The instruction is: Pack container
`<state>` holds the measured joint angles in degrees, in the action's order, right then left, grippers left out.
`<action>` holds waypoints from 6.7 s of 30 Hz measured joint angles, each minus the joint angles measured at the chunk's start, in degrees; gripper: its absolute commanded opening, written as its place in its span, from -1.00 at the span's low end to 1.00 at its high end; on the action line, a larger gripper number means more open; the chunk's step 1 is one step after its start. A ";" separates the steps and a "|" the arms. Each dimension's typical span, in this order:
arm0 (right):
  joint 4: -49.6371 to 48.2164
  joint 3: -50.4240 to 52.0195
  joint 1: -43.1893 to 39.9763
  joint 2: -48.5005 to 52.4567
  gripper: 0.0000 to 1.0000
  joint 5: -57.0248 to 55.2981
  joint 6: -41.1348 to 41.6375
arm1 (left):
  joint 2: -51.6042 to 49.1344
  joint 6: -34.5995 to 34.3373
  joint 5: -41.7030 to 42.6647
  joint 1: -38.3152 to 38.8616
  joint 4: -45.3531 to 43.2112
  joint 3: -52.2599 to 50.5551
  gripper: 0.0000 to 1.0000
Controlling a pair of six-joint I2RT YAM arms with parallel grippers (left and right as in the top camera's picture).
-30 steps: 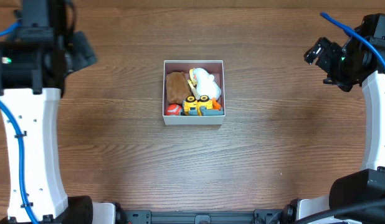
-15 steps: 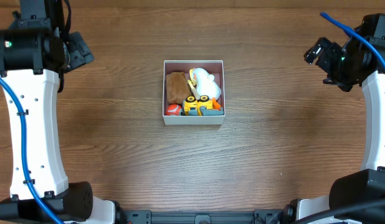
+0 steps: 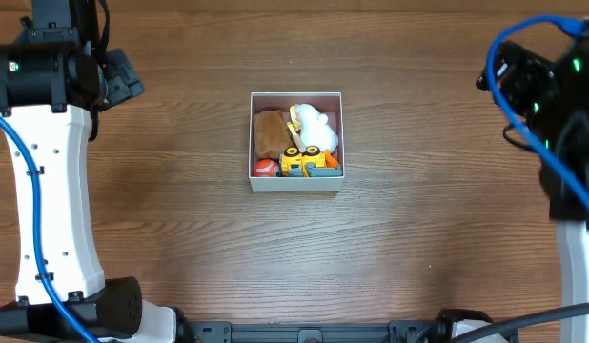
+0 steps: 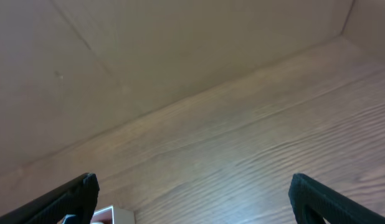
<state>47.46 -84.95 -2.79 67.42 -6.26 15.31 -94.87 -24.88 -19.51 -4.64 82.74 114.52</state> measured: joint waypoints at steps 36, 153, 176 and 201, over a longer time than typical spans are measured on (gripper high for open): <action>-29.33 78.75 0.26 -65.05 1.00 5.62 -1.84 | 0.00 0.00 0.02 0.00 0.00 -0.04 1.00; -30.25 79.71 0.26 -66.69 1.00 5.88 -1.81 | 93.92 -0.28 3.48 1.95 -56.22 -106.66 1.00; -30.29 79.71 0.26 -66.69 1.00 5.88 -1.84 | 93.92 -0.28 3.45 1.95 -56.22 -106.66 1.00; -30.27 79.71 0.26 -66.69 1.00 5.88 -1.84 | 93.92 -0.28 3.45 1.95 -56.22 -106.66 1.00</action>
<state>17.19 -5.23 -2.52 0.73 -0.38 13.47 -0.95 -25.17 -16.05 -2.70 26.52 7.86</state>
